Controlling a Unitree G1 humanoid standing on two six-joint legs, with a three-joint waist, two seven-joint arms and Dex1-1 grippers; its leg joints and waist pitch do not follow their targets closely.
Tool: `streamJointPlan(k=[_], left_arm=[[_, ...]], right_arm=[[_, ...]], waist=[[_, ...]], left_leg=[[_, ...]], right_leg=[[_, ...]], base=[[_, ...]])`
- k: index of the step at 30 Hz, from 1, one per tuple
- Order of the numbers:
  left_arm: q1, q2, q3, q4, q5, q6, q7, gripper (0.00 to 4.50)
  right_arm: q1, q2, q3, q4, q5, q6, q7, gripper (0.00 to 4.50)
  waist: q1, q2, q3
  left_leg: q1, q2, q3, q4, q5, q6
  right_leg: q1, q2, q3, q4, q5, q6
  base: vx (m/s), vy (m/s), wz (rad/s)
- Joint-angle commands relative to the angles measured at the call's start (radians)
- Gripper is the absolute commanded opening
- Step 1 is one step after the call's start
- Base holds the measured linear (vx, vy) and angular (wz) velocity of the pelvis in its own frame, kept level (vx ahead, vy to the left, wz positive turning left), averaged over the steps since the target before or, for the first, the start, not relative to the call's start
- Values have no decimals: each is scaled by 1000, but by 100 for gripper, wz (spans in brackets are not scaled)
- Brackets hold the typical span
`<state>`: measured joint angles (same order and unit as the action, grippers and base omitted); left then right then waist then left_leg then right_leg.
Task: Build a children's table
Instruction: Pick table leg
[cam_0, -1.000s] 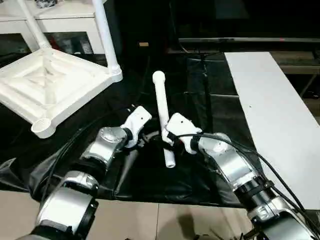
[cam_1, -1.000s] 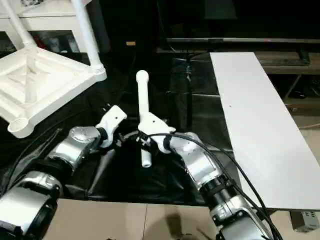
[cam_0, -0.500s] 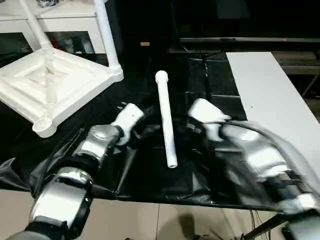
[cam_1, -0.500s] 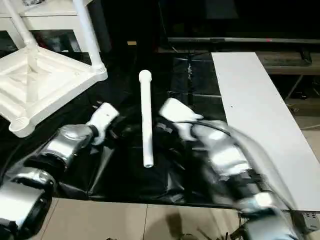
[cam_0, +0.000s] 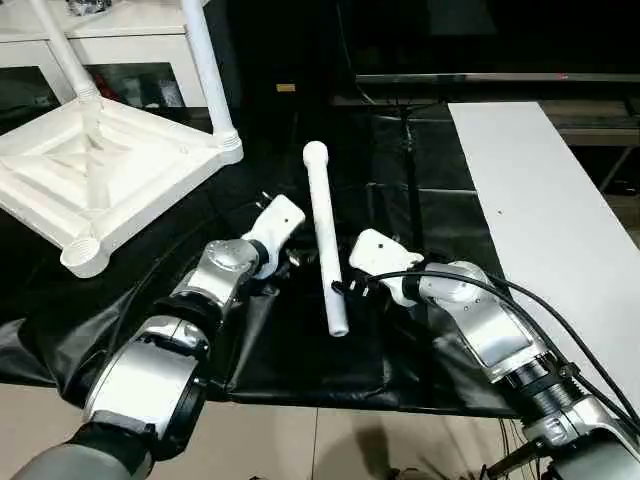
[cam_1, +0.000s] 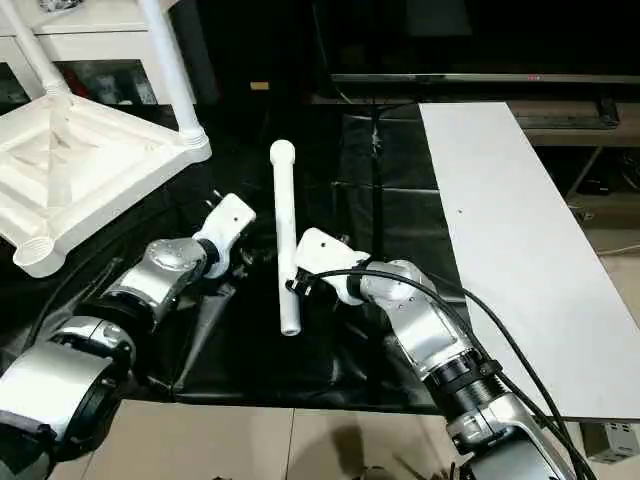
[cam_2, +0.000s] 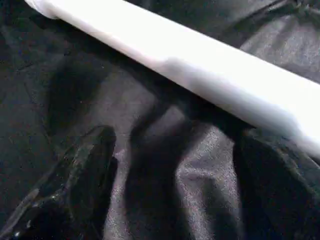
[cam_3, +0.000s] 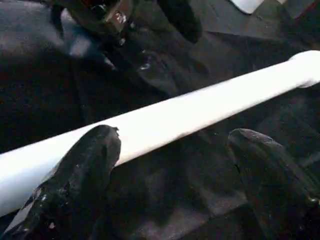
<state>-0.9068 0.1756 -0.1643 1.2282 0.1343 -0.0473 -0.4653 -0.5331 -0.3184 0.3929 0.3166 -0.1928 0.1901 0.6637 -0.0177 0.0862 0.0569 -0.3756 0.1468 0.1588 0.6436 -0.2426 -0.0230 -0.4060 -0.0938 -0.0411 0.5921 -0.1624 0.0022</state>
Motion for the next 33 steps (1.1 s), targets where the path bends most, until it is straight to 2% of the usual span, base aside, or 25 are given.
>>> streamJointPlan(k=[1, 7, 10, 16, 24, 33], left_arm=[[-13, 5, -8, 16, 13, -4, 13, 449], [-20, 13, 3, 35, 19, -14, 21, 449], [-23, 12, 5, 42, 25, -22, 23, 449], [-33, 0, 7, 49, 23, -34, 26, 449], [-37, -27, 0, 58, 38, -39, 17, 449], [-32, -30, -6, 66, 48, -35, 15, 449]], right_arm=[[-18, -6, 3, -20, -5, -1, 9, 389], [-20, -47, -29, -49, 3, 13, 23, 389], [-20, -90, -19, -49, -27, 0, 47, 389], [-15, -100, 5, -33, -39, -12, 61, 389], [0, -51, 64, -15, -40, -27, 85, 389], [-29, 5, 74, 27, -44, -34, 75, 389]], waist=[[4, -8, -72], [4, -10, -72], [4, -12, -73], [4, -13, -73], [3, -11, -72], [1, -7, -71]], left_leg=[[6, 65, -23, -94, -124, 105], [5, 64, -23, -94, -124, 107], [5, 63, -22, -90, -107, 120], [3, 63, -21, -88, -97, 132], [5, 66, -23, -91, -113, 129], [4, 66, -23, -95, -144, 105]], right_leg=[[63, -57, 30, -49, -58, -335], [65, -57, 30, -50, -61, -331], [64, -56, 29, -49, -51, -332], [63, -57, 29, -50, -54, -338], [61, -57, 28, -51, -66, -338], [62, -57, 30, -52, -72, -336]], base=[[0, 0, 0], [0, 0, 0], [0, 0, 0], [0, 0, 0], [0, 0, 0], [0, 0, 0]])
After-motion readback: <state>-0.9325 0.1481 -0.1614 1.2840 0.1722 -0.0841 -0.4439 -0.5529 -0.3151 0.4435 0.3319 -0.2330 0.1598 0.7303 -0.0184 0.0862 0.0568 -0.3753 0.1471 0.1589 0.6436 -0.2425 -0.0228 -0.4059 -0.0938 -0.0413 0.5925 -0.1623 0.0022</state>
